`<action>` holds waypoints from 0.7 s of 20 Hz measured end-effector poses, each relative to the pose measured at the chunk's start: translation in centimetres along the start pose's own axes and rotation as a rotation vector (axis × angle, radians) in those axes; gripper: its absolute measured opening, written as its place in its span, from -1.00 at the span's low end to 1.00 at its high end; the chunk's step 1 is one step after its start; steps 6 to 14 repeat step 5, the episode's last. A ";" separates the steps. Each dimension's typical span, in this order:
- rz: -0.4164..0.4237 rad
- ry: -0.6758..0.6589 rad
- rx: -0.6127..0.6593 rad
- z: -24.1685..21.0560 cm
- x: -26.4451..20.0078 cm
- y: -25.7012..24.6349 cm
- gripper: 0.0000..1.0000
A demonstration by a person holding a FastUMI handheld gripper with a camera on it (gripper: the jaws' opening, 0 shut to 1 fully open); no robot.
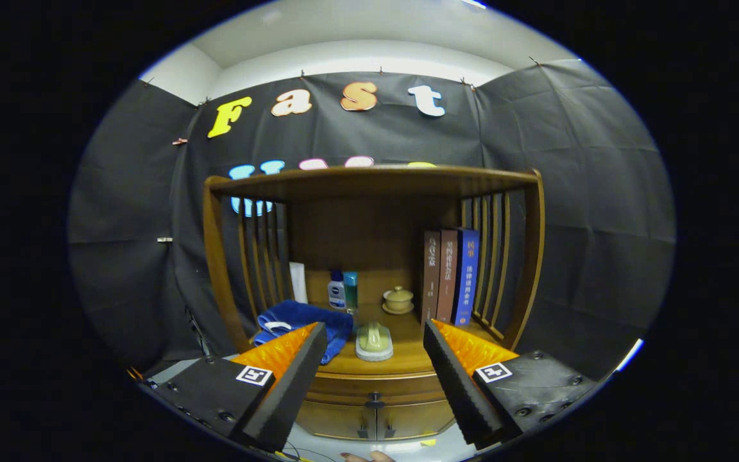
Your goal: Pull open the drawer, take out the items inside it, and place them on the countertop above the cabinet.
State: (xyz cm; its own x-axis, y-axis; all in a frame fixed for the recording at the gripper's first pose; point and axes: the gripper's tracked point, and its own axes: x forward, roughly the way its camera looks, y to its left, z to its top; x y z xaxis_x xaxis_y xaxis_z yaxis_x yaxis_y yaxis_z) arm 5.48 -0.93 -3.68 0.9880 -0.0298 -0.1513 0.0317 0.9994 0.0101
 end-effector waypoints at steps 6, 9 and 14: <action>-0.002 -0.035 0.012 2.6 -2.2 0.0 0.97; -0.002 -0.035 0.012 2.6 -2.2 0.0 0.97; -0.002 -0.035 0.012 2.6 -2.2 0.0 0.97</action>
